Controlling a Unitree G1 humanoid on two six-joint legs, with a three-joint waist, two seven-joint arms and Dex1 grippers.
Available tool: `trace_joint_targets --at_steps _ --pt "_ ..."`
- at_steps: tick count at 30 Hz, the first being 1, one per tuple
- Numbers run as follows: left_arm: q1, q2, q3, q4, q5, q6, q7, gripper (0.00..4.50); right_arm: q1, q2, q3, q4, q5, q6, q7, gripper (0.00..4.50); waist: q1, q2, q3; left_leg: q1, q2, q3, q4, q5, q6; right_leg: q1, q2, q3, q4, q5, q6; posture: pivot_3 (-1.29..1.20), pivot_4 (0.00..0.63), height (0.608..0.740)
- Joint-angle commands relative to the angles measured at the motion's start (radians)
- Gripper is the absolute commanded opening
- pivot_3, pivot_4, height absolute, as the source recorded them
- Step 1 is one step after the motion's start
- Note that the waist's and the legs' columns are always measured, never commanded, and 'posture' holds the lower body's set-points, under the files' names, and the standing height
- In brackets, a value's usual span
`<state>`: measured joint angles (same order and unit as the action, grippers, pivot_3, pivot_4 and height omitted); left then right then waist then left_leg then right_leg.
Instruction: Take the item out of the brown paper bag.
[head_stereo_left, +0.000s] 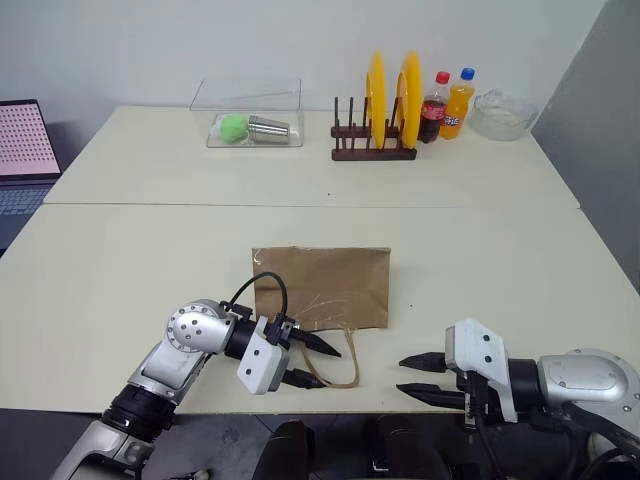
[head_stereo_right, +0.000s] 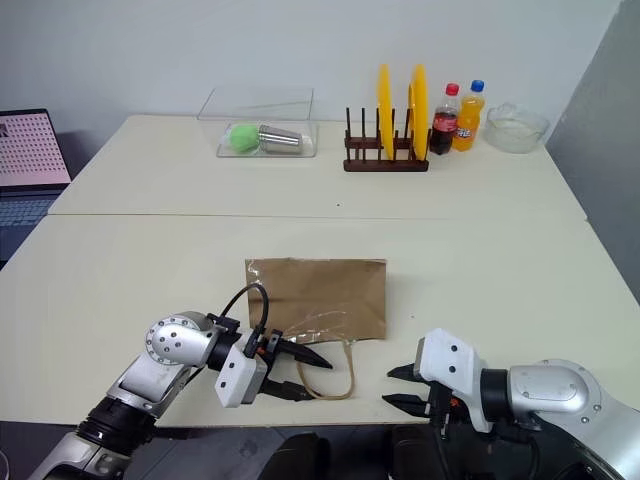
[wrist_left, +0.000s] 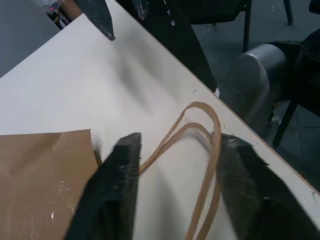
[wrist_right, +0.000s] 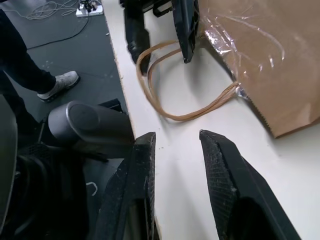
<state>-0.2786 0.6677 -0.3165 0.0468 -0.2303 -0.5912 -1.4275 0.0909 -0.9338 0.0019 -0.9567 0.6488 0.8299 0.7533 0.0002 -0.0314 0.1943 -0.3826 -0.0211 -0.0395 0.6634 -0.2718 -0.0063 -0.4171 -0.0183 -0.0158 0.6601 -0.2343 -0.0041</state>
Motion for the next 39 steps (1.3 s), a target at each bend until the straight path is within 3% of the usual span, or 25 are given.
trace_joint_targets --at_steps 1,4,9,14,18,21,25,39 --pt "-0.018 -0.013 0.000 -0.014 -0.026 0.026 0.014 0.91 0.000 -0.011 -0.020 -0.061 0.016 -0.006 -0.012 1.42 0.000 0.000 0.000 0.000 0.000 0.000 0.000 0.000 0.000 0.000 0.000 0.000 0.000 0.000 0.000 0.00 0.150 0.740" --pt "-0.028 -0.017 0.009 -0.030 -0.042 0.072 0.021 0.04 -0.003 -0.014 -0.018 -0.055 0.018 -0.010 -0.013 1.42 0.000 0.000 0.000 0.000 0.000 0.000 0.000 0.000 0.000 0.001 0.000 0.000 0.000 0.000 0.000 0.00 0.150 0.740" --pt "-0.051 -0.007 0.036 -0.079 -0.078 0.225 0.063 0.04 -0.003 -0.020 -0.012 -0.054 0.004 -0.026 -0.008 1.42 0.000 0.000 0.000 0.000 0.000 -0.001 0.000 0.000 0.000 0.001 0.000 0.000 0.000 0.000 0.000 0.00 0.150 0.740" --pt "-0.160 -0.024 0.099 -0.125 -0.141 0.518 0.189 0.04 0.000 -0.014 -0.004 -0.064 -0.004 -0.070 -0.004 1.42 0.000 0.000 0.000 0.000 0.000 -0.002 0.001 0.000 0.000 0.002 0.000 -0.002 -0.001 0.000 0.001 0.00 0.150 0.740" --pt "-0.234 -0.027 0.130 -0.109 -0.146 0.600 0.209 0.04 -0.049 0.015 0.051 -0.042 -0.056 -0.104 -0.035 1.42 -0.004 -0.001 0.000 0.001 0.000 -0.001 0.001 0.000 0.000 0.003 0.000 -0.001 -0.001 0.000 0.001 0.00 0.150 0.740" --pt "-0.258 -0.036 0.142 -0.101 -0.142 0.625 0.215 0.00 -0.096 0.036 0.113 -0.015 -0.121 -0.137 -0.047 1.79 -0.004 -0.001 0.000 0.001 0.000 -0.002 0.001 0.000 0.000 0.002 0.000 -0.001 -0.001 0.000 0.001 0.00 0.150 0.740" --pt "-0.260 -0.047 0.146 -0.094 -0.127 0.622 0.212 0.00 -0.180 0.059 0.234 0.030 -0.264 -0.216 -0.043 3.02 -0.003 -0.001 0.000 0.001 -0.001 -0.002 0.001 0.000 0.000 0.002 0.000 -0.001 -0.001 0.000 0.001 0.00 0.150 0.740" --pt "-0.247 -0.062 0.150 -0.076 -0.106 0.595 0.211 0.00 -0.372 0.125 0.511 0.255 -0.585 -0.479 0.118 3.02 -0.002 -0.001 0.000 0.001 -0.001 -0.002 0.001 0.000 0.000 0.002 0.000 -0.001 -0.001 0.000 0.001 0.00 0.150 0.740"
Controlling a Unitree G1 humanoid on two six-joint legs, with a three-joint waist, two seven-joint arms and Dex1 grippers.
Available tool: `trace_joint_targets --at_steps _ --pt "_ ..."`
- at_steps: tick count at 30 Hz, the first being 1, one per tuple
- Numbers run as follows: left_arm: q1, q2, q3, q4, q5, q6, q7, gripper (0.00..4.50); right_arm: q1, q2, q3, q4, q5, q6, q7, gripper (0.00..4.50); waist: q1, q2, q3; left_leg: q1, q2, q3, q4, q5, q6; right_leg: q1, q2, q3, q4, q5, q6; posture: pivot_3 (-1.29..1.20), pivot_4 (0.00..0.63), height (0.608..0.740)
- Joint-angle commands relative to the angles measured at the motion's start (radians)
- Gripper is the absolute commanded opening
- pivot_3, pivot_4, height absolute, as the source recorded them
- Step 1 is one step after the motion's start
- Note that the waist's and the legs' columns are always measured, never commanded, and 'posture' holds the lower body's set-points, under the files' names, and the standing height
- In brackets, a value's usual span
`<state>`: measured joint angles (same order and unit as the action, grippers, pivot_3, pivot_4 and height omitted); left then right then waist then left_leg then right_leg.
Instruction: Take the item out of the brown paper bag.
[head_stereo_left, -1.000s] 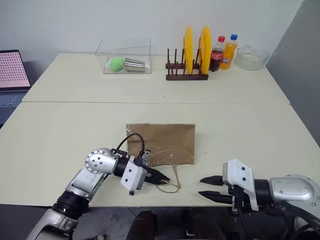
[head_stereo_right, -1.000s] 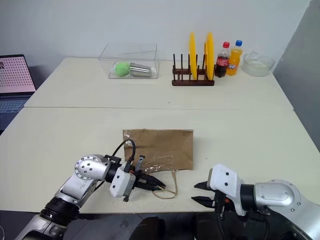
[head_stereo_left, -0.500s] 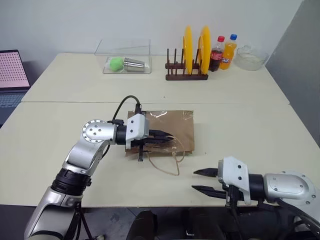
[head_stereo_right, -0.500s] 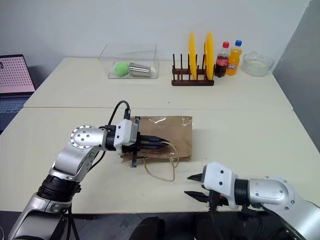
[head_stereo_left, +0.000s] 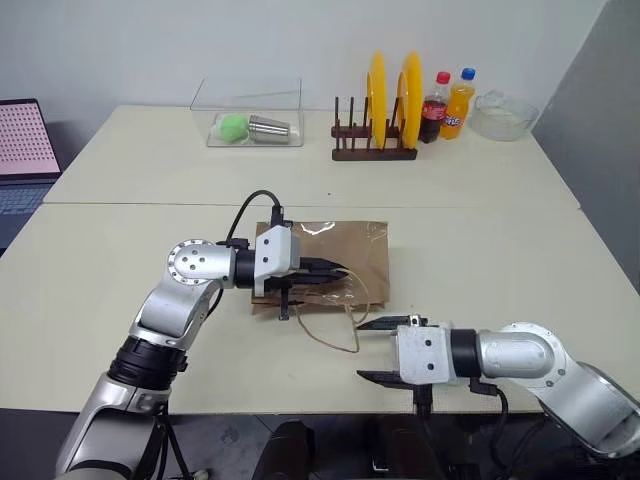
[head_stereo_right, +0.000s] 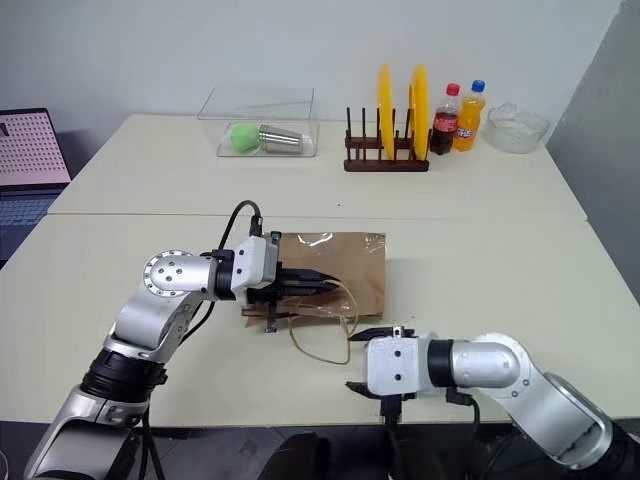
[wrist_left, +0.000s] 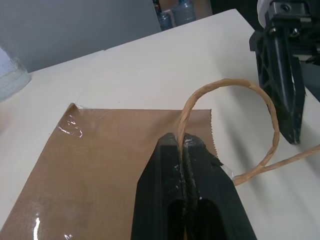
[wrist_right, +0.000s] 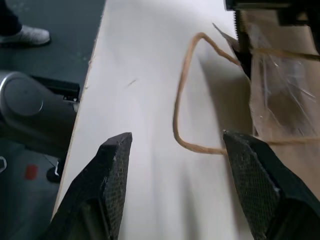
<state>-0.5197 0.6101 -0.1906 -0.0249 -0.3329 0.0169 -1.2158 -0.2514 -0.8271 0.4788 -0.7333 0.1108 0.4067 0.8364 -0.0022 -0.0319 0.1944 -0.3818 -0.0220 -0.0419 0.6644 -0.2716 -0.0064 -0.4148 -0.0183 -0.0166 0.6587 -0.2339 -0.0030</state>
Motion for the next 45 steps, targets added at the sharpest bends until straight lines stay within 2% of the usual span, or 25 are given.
trace_joint_targets --at_steps 1,2,5,10,11,18,26,32,36,39,42,45 --pt "-0.006 -0.005 0.025 -0.005 -0.003 -0.013 0.000 0.00 -0.034 0.026 0.040 0.044 -0.057 -0.065 0.041 3.02 0.000 0.000 0.000 0.000 0.000 0.000 0.000 0.000 0.000 0.000 0.000 0.000 0.000 0.000 0.000 0.00 0.150 0.740" --pt "-0.007 -0.005 0.025 -0.008 -0.004 -0.010 0.001 0.00 -0.041 0.037 0.051 0.068 -0.072 -0.081 0.048 3.02 0.000 0.000 0.000 0.000 0.000 0.000 0.000 0.000 0.000 0.000 0.000 0.000 0.000 0.000 0.000 0.00 0.150 0.740" --pt "-0.009 -0.005 0.030 -0.019 -0.008 -0.002 0.007 0.00 -0.046 0.057 0.068 0.123 -0.104 -0.117 0.067 2.08 0.000 0.000 0.000 0.000 0.000 0.000 0.000 0.000 0.000 0.000 0.000 0.000 0.000 0.000 0.000 0.00 0.150 0.740" --pt "-0.035 -0.008 0.035 -0.036 -0.004 0.009 0.028 0.00 -0.029 0.094 0.078 0.190 -0.115 -0.119 0.086 0.20 0.000 0.000 0.000 0.000 0.000 0.000 0.000 0.000 0.000 0.000 0.000 0.000 0.000 0.000 0.000 0.00 0.150 0.740" --pt "-0.040 -0.009 0.036 -0.038 -0.006 0.016 0.032 0.00 -0.026 0.098 0.081 0.205 -0.122 -0.125 0.090 0.02 0.000 0.000 0.000 0.000 0.000 0.000 0.000 0.000 0.000 0.000 0.000 0.000 0.000 0.000 0.000 0.00 0.150 0.740" --pt "-0.170 -0.042 0.070 -0.044 -0.015 0.085 0.110 0.00 0.008 0.104 0.117 0.296 -0.186 -0.165 0.118 0.02 0.001 0.000 0.000 0.000 -0.001 0.000 0.001 0.000 0.000 0.000 0.000 0.000 0.001 0.000 0.000 0.00 0.150 0.740" --pt "-0.335 -0.063 0.121 0.100 0.002 0.117 0.172 0.00 0.009 0.129 0.125 0.342 -0.258 -0.206 0.113 0.02 -0.001 0.000 0.000 0.001 0.000 0.000 0.001 0.000 0.000 0.000 0.000 0.000 0.002 0.000 0.000 0.00 0.150 0.740" --pt "-0.350 -0.063 0.149 0.103 -0.042 0.166 0.157 0.00 0.027 0.136 0.041 0.314 -0.232 -0.154 0.083 0.02 0.000 0.000 0.000 0.001 -0.001 0.000 0.001 0.000 -0.001 0.000 0.000 0.000 0.003 0.000 0.000 0.00 0.150 0.740" --pt "-0.319 -0.061 0.148 0.065 -0.050 0.180 0.153 0.00 0.061 0.104 -0.035 0.222 -0.192 -0.100 0.092 1.26 0.001 0.000 0.000 0.001 -0.001 0.000 0.002 0.000 -0.001 0.000 -0.001 0.001 0.003 0.000 0.000 0.00 0.150 0.740" --pt "-0.309 -0.062 0.151 0.044 -0.057 0.195 0.158 0.00 0.095 0.050 -0.133 0.097 -0.089 -0.007 0.144 2.33 0.003 0.000 0.000 0.000 -0.001 -0.001 0.002 0.000 -0.001 0.000 -0.001 0.000 0.003 0.000 0.000 0.00 0.150 0.740" --pt "-0.298 -0.059 0.149 0.029 -0.061 0.200 0.152 0.00 0.107 -0.026 -0.276 -0.010 0.078 0.126 0.218 2.33 0.003 0.000 0.000 0.000 -0.001 -0.001 0.002 0.000 -0.001 0.000 -0.001 0.000 0.003 0.000 0.000 0.00 0.150 0.740" --pt "-0.290 -0.059 0.145 0.022 -0.059 0.195 0.151 0.00 0.055 -0.062 -0.403 -0.050 0.235 0.247 0.245 2.33 0.001 0.000 0.000 0.001 -0.001 -0.001 0.002 0.000 -0.001 0.001 -0.001 0.000 0.002 0.000 0.000 0.00 0.150 0.740"
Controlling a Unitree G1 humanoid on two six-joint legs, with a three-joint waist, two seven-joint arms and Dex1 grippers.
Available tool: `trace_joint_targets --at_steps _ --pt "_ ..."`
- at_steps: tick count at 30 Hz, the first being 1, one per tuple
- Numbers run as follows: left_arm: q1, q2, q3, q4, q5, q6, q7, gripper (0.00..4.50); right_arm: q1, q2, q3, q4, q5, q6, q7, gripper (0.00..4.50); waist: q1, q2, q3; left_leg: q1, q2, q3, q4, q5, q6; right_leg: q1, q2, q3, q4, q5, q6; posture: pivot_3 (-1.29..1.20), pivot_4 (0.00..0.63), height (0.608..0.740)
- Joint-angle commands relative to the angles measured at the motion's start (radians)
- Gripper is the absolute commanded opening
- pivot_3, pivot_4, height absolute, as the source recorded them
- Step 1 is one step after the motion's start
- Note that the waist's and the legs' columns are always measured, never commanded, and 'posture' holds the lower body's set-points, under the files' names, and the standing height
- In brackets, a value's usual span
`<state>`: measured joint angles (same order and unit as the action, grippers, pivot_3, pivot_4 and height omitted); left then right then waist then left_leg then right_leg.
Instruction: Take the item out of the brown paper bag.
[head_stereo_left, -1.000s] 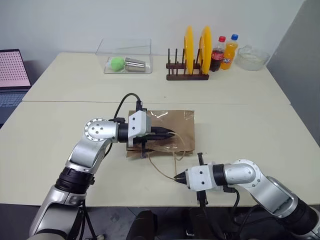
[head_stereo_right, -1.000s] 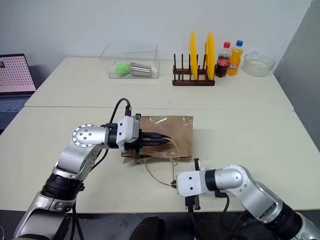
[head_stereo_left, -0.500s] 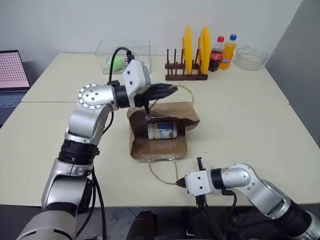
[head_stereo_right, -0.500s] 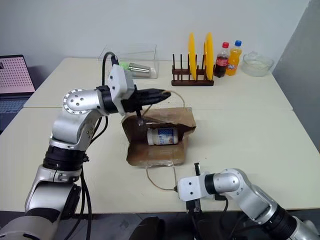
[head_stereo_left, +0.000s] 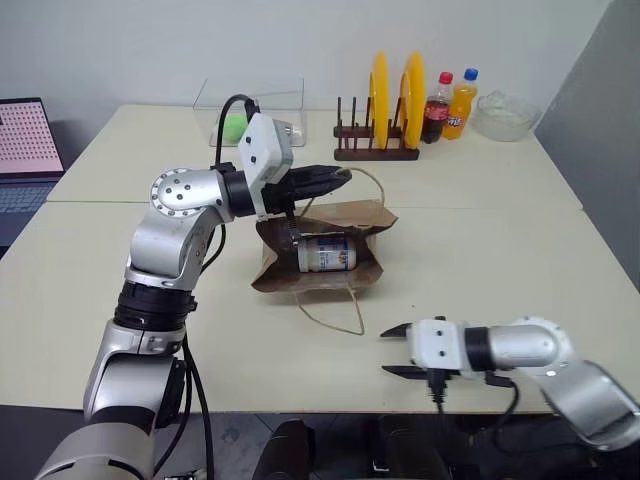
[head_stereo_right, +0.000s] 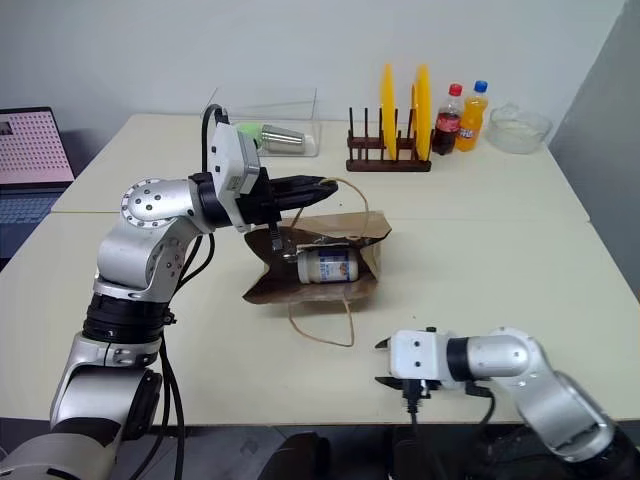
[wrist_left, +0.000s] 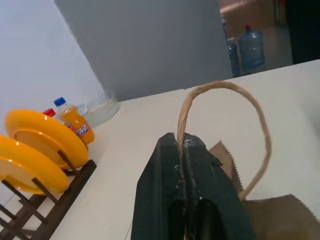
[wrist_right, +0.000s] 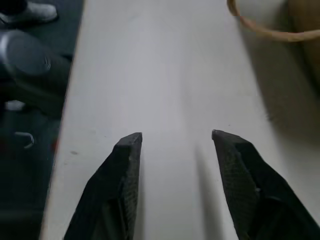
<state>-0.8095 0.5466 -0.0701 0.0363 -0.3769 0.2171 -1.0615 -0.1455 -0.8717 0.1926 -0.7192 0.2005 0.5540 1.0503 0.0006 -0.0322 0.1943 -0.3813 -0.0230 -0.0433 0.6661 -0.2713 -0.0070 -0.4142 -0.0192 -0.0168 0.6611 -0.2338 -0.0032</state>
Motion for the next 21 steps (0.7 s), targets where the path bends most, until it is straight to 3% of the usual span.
trace_joint_targets --at_steps 1,5,7,15,20,21 --pt "0.000 0.003 0.024 -0.040 -0.016 -0.004 -0.003 0.00 -0.088 -0.014 -0.140 -0.066 0.190 0.133 0.028 2.33 -0.003 0.000 0.000 0.000 0.000 0.000 0.000 0.000 0.000 0.000 0.000 0.000 0.000 0.000 0.000 0.00 0.150 0.740" --pt "-0.010 -0.008 0.027 -0.040 -0.027 0.002 -0.001 0.00 -0.303 0.098 -0.121 -0.029 0.285 0.222 -0.064 2.33 -0.006 0.000 0.000 0.001 0.001 0.000 0.000 0.000 0.000 0.000 0.001 0.000 0.001 0.000 0.000 0.00 0.150 0.740" --pt "-0.022 -0.013 0.030 -0.036 -0.036 0.010 0.002 0.00 -0.414 0.189 -0.010 0.040 0.207 0.208 -0.132 2.33 -0.007 0.000 0.000 0.001 0.001 0.000 -0.001 0.000 0.000 0.000 0.001 0.000 0.002 0.000 0.000 0.00 0.150 0.740" --pt "-0.028 -0.006 0.041 -0.046 -0.042 0.019 0.001 0.00 -0.630 0.351 0.318 0.317 -0.120 0.095 -0.281 2.33 -0.004 0.000 0.000 -0.006 -0.001 0.001 0.001 0.002 -0.004 -0.007 -0.001 0.001 0.002 0.003 -0.005 0.00 0.150 0.740" --pt "-0.014 -0.006 0.042 -0.062 -0.040 0.020 0.005 0.00 -0.657 0.409 0.364 0.405 -0.208 0.058 -0.307 2.33 -0.003 0.000 0.000 -0.006 -0.001 0.001 0.000 0.002 -0.004 -0.007 -0.001 0.001 0.002 0.003 -0.006 0.00 0.150 0.740" --pt "-0.012 -0.006 0.043 -0.065 -0.039 0.021 0.007 0.00 -0.661 0.413 0.381 0.422 -0.234 0.055 -0.308 2.52 -0.003 0.000 0.000 -0.006 -0.001 0.001 0.000 0.002 -0.004 -0.007 -0.001 0.001 0.002 0.003 -0.006 0.00 0.150 0.740"
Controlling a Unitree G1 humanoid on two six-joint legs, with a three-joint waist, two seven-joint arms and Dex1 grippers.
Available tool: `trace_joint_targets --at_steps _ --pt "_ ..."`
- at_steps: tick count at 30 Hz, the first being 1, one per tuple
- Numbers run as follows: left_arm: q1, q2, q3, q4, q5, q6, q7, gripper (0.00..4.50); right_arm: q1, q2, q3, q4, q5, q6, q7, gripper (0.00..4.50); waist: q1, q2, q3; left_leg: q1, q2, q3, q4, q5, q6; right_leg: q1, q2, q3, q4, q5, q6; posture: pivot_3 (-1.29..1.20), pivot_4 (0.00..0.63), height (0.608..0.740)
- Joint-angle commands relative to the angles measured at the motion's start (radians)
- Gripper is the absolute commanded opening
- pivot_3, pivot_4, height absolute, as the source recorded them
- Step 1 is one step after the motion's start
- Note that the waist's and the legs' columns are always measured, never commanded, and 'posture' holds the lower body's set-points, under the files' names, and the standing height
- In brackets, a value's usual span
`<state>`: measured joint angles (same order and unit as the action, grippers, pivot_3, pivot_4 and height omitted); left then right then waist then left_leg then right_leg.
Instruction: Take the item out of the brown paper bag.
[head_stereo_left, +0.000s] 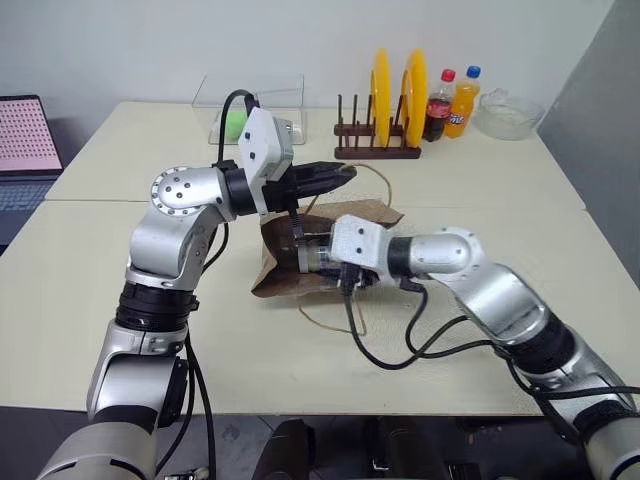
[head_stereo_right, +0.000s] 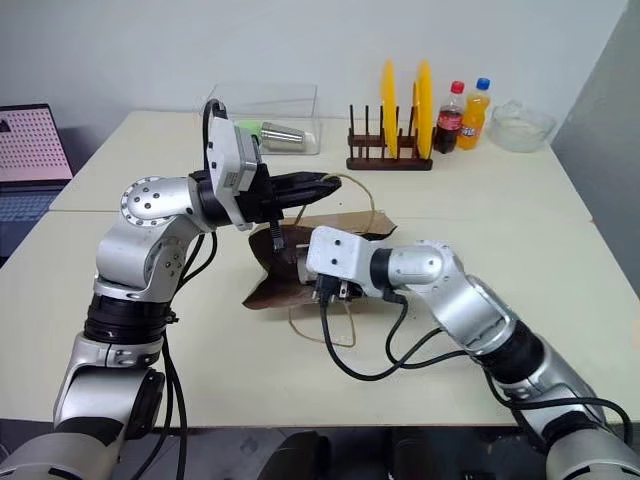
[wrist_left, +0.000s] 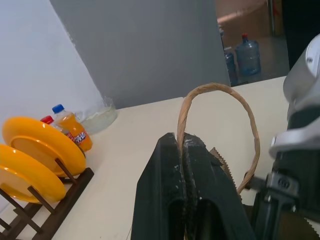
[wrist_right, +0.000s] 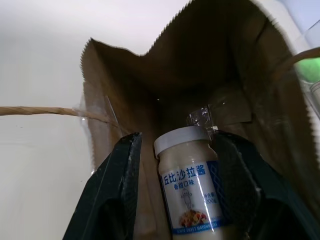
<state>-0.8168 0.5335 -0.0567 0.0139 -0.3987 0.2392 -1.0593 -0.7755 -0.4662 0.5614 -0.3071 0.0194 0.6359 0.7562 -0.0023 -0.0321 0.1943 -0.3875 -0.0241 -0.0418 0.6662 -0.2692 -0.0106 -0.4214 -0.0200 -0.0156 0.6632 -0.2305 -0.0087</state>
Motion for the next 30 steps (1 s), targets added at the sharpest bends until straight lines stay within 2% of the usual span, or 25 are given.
trace_joint_targets --at_steps 1,3,6,7,13,17,26,29,30 --pt "-0.004 0.007 0.030 -0.045 -0.017 -0.001 0.007 0.00 -0.032 0.011 0.022 0.020 -0.073 -0.030 -0.013 2.72 0.000 0.000 0.000 0.000 0.000 0.000 0.000 0.000 0.000 0.000 0.000 0.000 0.000 0.000 0.000 0.00 0.150 0.740" --pt "-0.002 0.006 0.032 -0.050 -0.018 0.003 0.011 0.00 -0.033 0.008 0.055 0.037 -0.130 -0.047 -0.013 3.27 0.000 0.000 0.000 0.000 0.000 0.000 0.000 -0.001 0.001 0.000 0.000 0.000 0.000 0.000 0.000 0.00 0.150 0.740" --pt "0.001 0.006 0.036 -0.059 -0.021 0.009 0.012 0.00 -0.036 0.005 0.097 0.049 -0.225 -0.084 -0.024 4.36 -0.002 0.000 0.000 0.001 0.000 0.000 0.000 -0.002 0.003 0.000 0.000 0.000 0.001 0.000 0.000 0.00 0.150 0.740" --pt "0.002 0.007 0.037 -0.062 -0.021 0.011 0.012 0.00 -0.037 0.004 0.110 0.053 -0.256 -0.094 -0.027 4.44 -0.002 0.000 0.000 0.001 0.000 0.000 0.000 -0.002 0.003 0.000 0.000 0.000 0.001 0.000 0.000 0.00 0.150 0.740" --pt "0.007 0.010 0.040 -0.071 -0.024 0.017 0.009 0.00 -0.046 0.023 0.160 0.114 -0.402 -0.130 -0.029 4.44 -0.003 0.000 0.000 0.001 0.000 0.000 0.000 0.000 0.001 0.000 0.001 0.000 0.001 0.000 0.000 0.00 0.150 0.740" --pt "0.006 0.013 0.039 -0.069 -0.023 0.015 0.006 0.00 -0.075 0.043 0.192 0.230 -0.472 -0.178 -0.013 4.44 -0.003 0.000 0.000 0.001 0.000 0.000 0.000 0.000 0.000 0.000 0.001 0.000 0.001 0.000 0.000 0.00 0.150 0.740" --pt "0.014 0.019 0.038 -0.066 -0.016 0.007 0.004 0.00 -0.120 0.110 0.206 0.441 -0.535 -0.247 0.057 4.44 -0.006 0.000 0.000 0.002 0.000 0.001 0.000 0.000 0.000 0.000 0.001 0.001 0.001 0.000 0.000 0.00 0.150 0.740" --pt "0.022 0.027 0.036 -0.061 -0.008 -0.002 0.001 0.00 -0.114 0.126 0.188 0.451 -0.535 -0.254 0.069 3.86 -0.007 0.000 0.000 0.003 0.000 0.001 0.000 0.000 0.001 0.001 0.001 0.001 0.002 0.000 0.000 0.00 0.150 0.740" --pt "0.024 0.029 0.035 -0.058 -0.005 -0.006 0.000 0.00 -0.110 0.126 0.182 0.444 -0.534 -0.256 0.076 3.50 -0.007 0.000 0.000 0.003 0.000 0.001 0.000 -0.001 0.001 0.001 0.001 0.001 0.002 0.000 0.000 0.00 0.150 0.740"
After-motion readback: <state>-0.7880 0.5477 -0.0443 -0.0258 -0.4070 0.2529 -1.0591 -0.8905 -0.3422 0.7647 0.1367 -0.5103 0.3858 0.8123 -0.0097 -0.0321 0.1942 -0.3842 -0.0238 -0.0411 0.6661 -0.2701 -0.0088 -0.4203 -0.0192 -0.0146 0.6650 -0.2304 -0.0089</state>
